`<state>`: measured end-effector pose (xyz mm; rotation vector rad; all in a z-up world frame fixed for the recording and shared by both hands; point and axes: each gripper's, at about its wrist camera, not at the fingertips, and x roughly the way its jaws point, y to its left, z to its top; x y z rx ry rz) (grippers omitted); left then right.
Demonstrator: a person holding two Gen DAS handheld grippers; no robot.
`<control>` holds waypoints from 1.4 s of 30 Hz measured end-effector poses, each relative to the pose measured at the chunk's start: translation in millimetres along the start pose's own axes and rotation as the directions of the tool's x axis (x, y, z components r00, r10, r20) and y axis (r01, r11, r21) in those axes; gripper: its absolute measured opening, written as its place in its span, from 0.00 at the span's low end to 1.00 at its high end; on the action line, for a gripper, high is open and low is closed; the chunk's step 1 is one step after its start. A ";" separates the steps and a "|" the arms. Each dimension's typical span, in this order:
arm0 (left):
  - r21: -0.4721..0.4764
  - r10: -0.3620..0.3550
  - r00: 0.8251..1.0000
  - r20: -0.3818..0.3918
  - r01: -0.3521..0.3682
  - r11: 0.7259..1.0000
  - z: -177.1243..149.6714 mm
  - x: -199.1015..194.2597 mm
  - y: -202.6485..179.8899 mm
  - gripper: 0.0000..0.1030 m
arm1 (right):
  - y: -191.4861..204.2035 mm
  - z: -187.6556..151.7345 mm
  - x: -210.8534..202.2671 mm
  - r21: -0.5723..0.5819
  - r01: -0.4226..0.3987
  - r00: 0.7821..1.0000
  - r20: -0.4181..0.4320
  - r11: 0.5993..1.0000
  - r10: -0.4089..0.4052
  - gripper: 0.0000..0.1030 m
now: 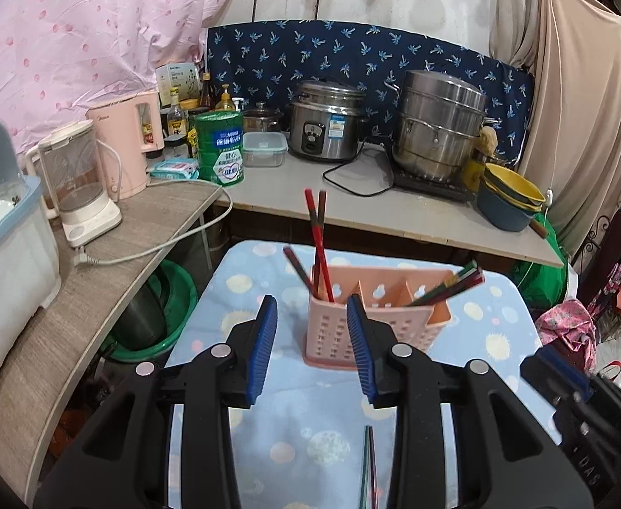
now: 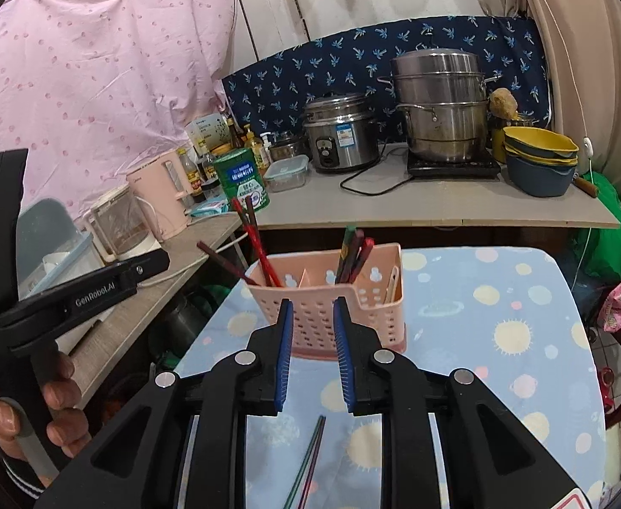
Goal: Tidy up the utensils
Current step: 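Move both tools back down to the last two chopsticks, then grasp the dark red chopstick with the right tool while the left tool grasps the green chopstick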
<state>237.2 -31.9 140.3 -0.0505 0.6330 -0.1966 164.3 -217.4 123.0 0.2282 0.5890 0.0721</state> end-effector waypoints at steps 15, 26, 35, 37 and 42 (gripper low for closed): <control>0.034 0.024 0.988 -0.153 -0.019 0.999 -116.2 -7.4 1.8 0.36 | 5.0 -151.1 -4.4 -0.085 0.006 0.964 -0.265 0.996 -0.029 0.20; 0.019 0.039 0.961 -0.274 -0.035 0.999 -182.3 -2.6 14.1 0.37 | 25.2 -219.8 2.6 -0.112 -0.040 0.921 -0.390 0.993 -0.007 0.20; 0.008 0.056 0.945 -0.324 -0.057 0.998 -207.1 -2.1 25.3 0.38 | 32.6 -233.5 10.2 -0.118 -0.055 0.905 -0.426 0.991 -0.001 0.20; 0.012 0.059 0.942 -0.330 -0.058 0.998 -210.1 -1.8 24.8 0.41 | 33.9 -236.2 12.9 -0.125 -0.054 0.901 -0.433 0.991 -0.005 0.20; 0.018 0.060 0.940 -0.335 -0.058 0.998 -215.0 -1.9 23.8 0.49 | 36.9 -239.0 14.4 -0.160 -0.038 0.905 -0.425 0.986 -0.034 0.14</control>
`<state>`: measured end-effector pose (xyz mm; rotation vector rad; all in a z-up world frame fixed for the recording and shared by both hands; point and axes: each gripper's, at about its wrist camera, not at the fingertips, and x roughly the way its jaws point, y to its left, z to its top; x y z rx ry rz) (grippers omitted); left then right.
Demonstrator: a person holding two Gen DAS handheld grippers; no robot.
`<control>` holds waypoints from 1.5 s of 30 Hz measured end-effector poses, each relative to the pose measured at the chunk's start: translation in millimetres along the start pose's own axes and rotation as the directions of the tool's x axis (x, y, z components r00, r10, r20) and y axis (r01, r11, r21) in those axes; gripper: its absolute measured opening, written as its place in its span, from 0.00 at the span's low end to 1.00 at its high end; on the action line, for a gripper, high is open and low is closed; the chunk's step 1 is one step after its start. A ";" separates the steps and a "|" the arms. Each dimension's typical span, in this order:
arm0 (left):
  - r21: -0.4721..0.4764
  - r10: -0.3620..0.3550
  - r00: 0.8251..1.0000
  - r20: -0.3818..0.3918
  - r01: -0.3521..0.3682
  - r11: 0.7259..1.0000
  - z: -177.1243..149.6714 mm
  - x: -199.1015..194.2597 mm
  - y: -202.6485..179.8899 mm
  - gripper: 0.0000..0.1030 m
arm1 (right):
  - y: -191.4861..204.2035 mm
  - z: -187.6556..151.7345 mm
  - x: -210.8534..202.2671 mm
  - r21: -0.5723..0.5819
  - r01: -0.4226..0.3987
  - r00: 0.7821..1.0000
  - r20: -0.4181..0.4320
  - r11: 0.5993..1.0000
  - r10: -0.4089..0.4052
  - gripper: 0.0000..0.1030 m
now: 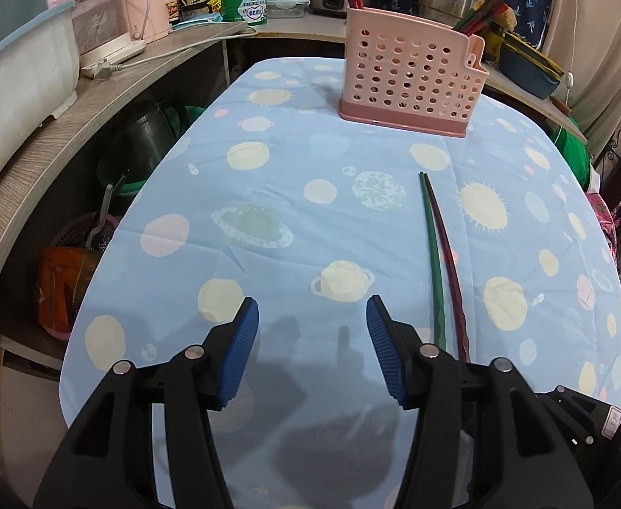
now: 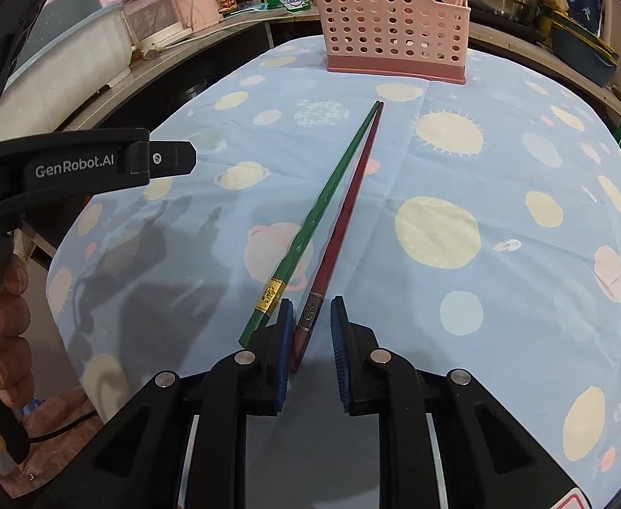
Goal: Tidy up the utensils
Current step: 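Grasp the dark red chopstick with the right tool while the left tool grasps the green chopstick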
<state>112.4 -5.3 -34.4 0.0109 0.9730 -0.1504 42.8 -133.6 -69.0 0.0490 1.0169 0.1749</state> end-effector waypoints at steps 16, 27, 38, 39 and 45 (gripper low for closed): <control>0.037 -0.033 0.999 -0.040 0.034 0.999 -12.2 6.4 -19.3 0.56 | -37.2 -1.5 -9.9 0.109 0.051 0.998 0.025 0.993 -0.054 0.07; 0.085 -0.096 0.989 -0.114 0.106 0.991 -31.5 17.0 -49.8 0.61 | -58.2 -1.5 -20.5 0.162 0.068 0.996 0.040 0.984 -0.076 0.07; 0.076 -0.110 0.981 -0.158 0.124 0.989 -39.9 26.4 -53.3 0.54 | -61.3 -3.2 -20.0 0.165 0.065 0.997 0.036 0.984 -0.072 0.07; 0.078 -0.109 0.982 -0.157 0.122 0.989 -40.2 26.0 -53.3 0.52 | -61.2 -3.3 -20.0 0.165 0.065 0.997 0.036 0.984 -0.072 0.07; 0.094 -0.117 0.981 -0.157 0.133 0.987 -42.9 23.0 -54.0 0.28 | -59.2 -4.2 -18.6 0.165 0.058 0.997 0.033 0.985 -0.064 0.07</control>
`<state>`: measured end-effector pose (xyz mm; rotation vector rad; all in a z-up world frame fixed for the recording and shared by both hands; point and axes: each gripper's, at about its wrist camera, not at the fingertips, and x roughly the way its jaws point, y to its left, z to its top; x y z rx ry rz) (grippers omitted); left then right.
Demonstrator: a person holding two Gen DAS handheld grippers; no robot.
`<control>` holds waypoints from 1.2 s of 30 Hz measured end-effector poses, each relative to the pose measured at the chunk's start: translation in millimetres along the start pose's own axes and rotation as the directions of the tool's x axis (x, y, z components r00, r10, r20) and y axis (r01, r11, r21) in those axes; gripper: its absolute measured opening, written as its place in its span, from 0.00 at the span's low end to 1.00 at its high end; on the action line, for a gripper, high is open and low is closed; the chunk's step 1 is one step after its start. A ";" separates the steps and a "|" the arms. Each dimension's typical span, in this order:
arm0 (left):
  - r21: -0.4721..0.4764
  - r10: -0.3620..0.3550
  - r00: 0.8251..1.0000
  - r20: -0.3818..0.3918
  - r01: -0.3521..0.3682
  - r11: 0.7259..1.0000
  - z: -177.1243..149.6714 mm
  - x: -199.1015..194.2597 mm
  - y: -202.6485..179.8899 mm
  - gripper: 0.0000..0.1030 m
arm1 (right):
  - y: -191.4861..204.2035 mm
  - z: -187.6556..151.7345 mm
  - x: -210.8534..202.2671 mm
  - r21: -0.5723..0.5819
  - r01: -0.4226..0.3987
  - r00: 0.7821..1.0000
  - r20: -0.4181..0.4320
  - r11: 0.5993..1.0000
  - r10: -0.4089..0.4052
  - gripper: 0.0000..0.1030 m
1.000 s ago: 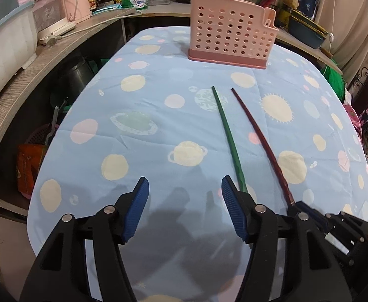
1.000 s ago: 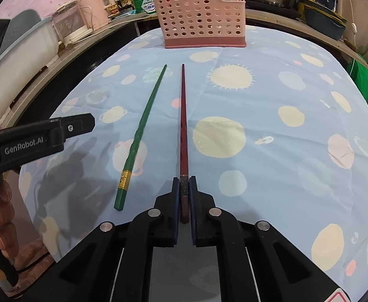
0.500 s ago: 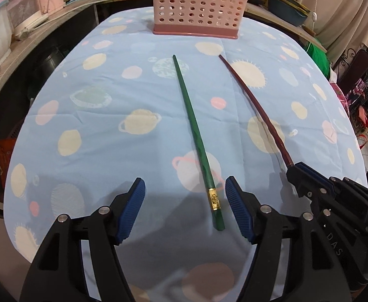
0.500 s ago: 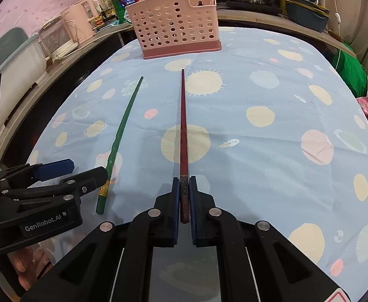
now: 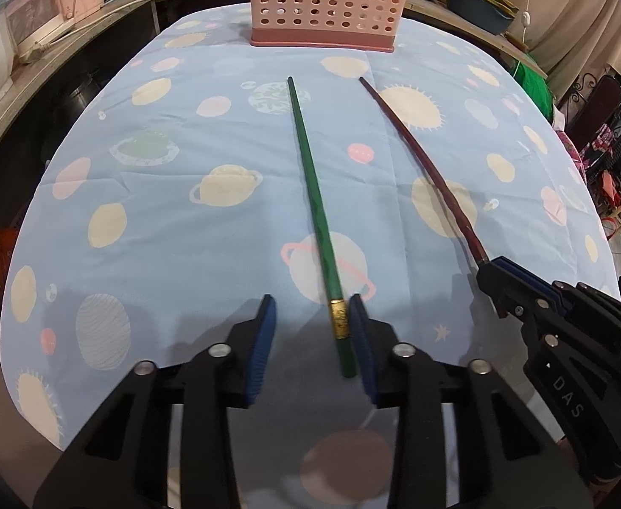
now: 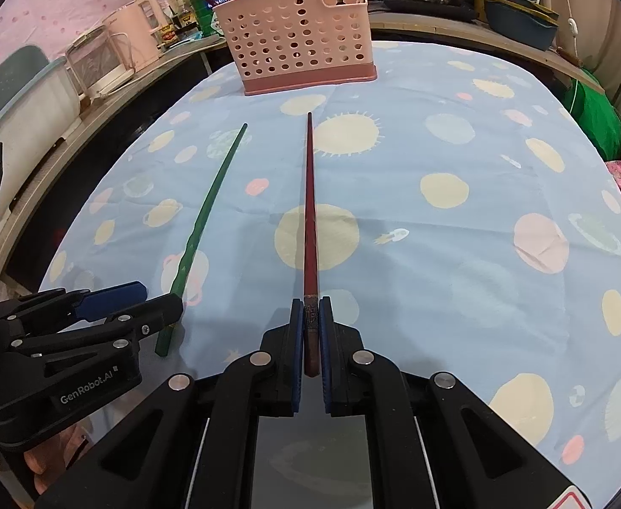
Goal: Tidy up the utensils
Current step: 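Grasp the dark red chopstick with the right tool while the left tool grasps the green chopstick, then lift both chopsticks and carry them over the pink caddy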
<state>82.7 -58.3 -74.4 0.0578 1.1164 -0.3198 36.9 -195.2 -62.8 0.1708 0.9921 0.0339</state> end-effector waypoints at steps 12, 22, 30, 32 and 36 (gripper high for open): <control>-0.054 -0.015 1.000 0.010 0.015 0.998 9.2 -11.0 13.7 0.07 | 8.9 9.7 -2.9 -0.027 -0.021 1.000 0.000 0.999 0.021 0.07; -0.084 0.003 0.992 0.126 0.007 0.996 50.7 -52.6 23.0 0.07 | 13.7 51.0 -32.4 -0.040 -0.038 0.995 0.090 0.998 0.042 0.07; -0.083 0.012 0.971 0.239 0.008 0.997 100.7 -93.3 26.7 0.07 | 8.1 104.3 -67.0 -0.027 -0.058 0.977 0.204 0.998 0.062 0.07; -0.084 0.016 0.964 0.265 0.007 0.996 113.4 -101.1 27.5 0.07 | 6.7 117.9 -74.2 -0.024 -0.065 0.970 0.232 0.998 0.069 0.07; -0.088 0.013 0.952 0.307 0.014 0.996 141.1 -111.8 28.6 0.07 | 5.2 143.8 -83.2 -0.027 -0.073 0.958 0.277 0.997 0.078 0.07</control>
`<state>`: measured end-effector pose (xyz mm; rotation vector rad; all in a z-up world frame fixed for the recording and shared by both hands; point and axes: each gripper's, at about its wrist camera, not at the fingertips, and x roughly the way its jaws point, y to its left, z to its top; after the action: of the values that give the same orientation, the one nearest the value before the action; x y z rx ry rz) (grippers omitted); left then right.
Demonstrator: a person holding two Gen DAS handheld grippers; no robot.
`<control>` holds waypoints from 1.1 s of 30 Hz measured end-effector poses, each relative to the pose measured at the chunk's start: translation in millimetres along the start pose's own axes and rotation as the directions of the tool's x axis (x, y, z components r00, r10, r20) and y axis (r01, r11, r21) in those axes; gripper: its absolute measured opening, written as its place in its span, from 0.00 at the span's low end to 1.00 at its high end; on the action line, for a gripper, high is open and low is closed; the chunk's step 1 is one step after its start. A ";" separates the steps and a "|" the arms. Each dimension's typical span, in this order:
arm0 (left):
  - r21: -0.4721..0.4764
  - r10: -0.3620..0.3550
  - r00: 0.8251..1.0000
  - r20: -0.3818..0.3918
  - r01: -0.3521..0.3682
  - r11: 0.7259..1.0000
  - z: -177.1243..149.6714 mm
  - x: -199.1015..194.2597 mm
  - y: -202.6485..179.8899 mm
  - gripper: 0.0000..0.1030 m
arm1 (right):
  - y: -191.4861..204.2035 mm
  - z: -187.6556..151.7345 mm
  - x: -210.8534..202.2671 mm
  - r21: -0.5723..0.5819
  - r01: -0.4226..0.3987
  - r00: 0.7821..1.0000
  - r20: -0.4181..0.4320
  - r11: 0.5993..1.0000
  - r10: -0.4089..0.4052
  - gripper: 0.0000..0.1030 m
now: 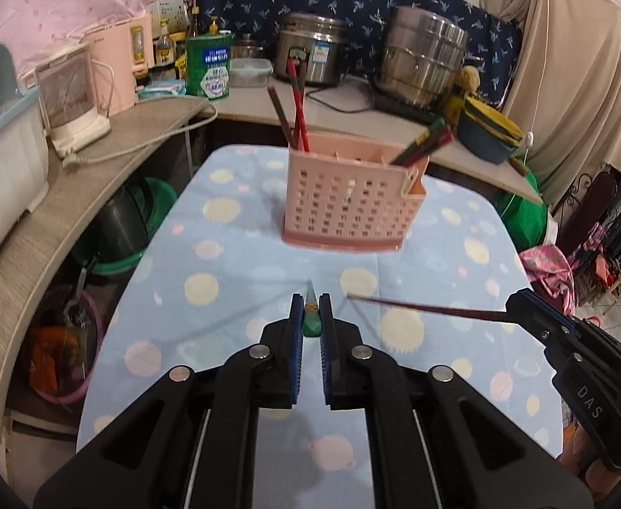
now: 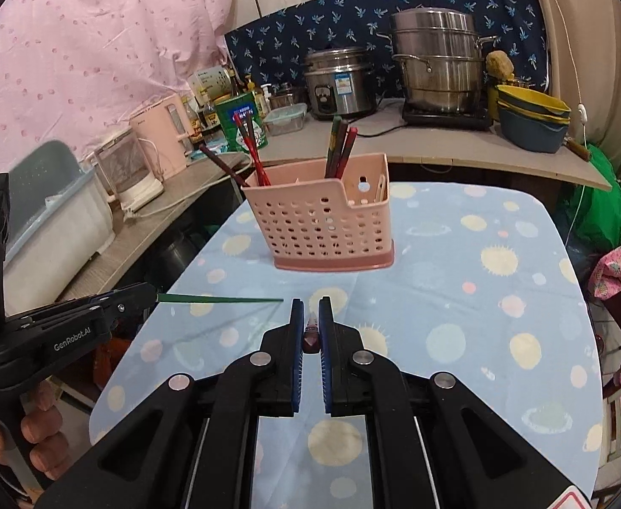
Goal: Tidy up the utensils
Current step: 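Lift both chopsticks and carry them over the pink caddy, then lower the chopsticks into the caddy and open both tools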
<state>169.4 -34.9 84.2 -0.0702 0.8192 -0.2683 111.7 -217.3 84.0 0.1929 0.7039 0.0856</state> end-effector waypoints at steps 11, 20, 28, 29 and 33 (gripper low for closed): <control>-0.005 -0.040 0.994 0.097 0.041 0.999 73.2 -14.1 -6.9 0.07 | 1.8 74.6 -5.0 -0.013 -0.037 0.994 0.106 0.999 0.038 0.07; -0.006 -0.068 0.972 0.225 0.072 0.997 142.4 -37.3 -14.6 0.07 | -2.0 142.1 -11.5 0.007 -0.082 0.975 0.209 0.997 0.079 0.07; -0.004 -0.056 0.948 0.313 0.060 0.998 194.0 -43.9 -18.4 0.07 | -2.2 210.8 -14.4 0.019 -0.081 0.950 0.305 0.997 0.071 0.07; -0.004 -0.048 0.945 0.323 0.053 0.999 200.4 -43.2 -18.7 0.07 | -2.7 218.0 -13.2 0.023 -0.076 0.947 0.314 0.997 0.065 0.07; -0.004 -0.025 0.940 0.340 0.028 1.000 218.4 -35.2 -18.6 0.07 | -4.8 241.4 -4.2 0.034 -0.065 0.941 0.334 0.997 0.050 0.07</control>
<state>301.9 -52.6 261.4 -0.1323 0.4748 -0.2684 265.5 -258.2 265.6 0.2635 0.3624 0.0901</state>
